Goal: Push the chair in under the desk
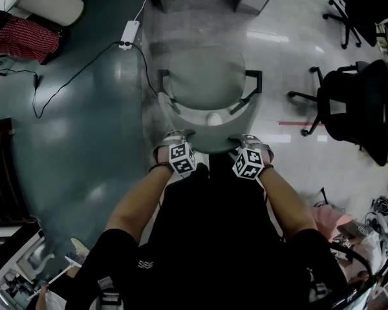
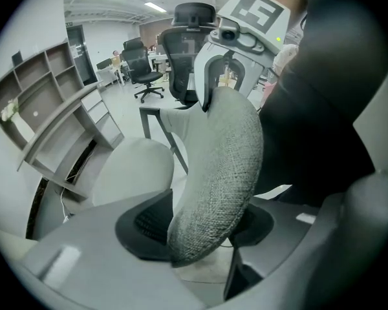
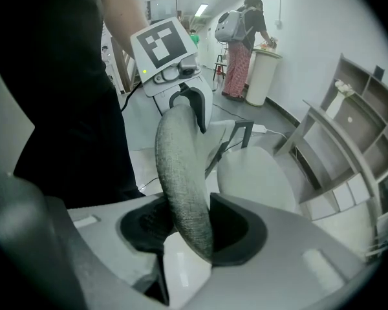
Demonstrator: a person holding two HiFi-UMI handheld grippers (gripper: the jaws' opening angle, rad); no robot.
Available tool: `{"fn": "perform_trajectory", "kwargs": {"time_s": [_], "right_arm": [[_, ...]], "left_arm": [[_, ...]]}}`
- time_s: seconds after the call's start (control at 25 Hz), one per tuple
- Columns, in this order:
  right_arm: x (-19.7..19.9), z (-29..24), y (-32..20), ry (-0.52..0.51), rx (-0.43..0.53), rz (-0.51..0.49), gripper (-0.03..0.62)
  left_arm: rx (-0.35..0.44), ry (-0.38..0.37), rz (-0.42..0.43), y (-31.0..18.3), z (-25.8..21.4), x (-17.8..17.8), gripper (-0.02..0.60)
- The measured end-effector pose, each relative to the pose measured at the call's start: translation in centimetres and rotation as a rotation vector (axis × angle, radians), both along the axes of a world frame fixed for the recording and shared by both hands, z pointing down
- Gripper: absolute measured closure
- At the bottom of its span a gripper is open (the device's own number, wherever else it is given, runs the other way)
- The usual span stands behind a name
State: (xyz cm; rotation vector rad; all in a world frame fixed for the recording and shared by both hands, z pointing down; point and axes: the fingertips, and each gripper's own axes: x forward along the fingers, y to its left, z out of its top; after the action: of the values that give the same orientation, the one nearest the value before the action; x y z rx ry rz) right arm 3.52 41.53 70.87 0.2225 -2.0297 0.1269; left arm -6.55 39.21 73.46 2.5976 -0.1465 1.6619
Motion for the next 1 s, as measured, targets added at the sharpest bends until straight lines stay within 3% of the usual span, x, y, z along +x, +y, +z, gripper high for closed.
{"fn": "perform_trajectory", "kwargs": {"time_s": [0.6, 1.0], "right_arm": [[-0.3, -0.2, -3.8, -0.016, 0.012, 0.0, 0.437], [1.5, -0.1, -7.8, -0.007, 0.007, -0.012, 0.437]], "left_arm": [[-0.016, -0.018, -0.005, -3.7, -0.1, -0.2, 0.362], [-0.023, -0.022, -0.034, -7.3, -0.1, 1.4, 0.362]]}}
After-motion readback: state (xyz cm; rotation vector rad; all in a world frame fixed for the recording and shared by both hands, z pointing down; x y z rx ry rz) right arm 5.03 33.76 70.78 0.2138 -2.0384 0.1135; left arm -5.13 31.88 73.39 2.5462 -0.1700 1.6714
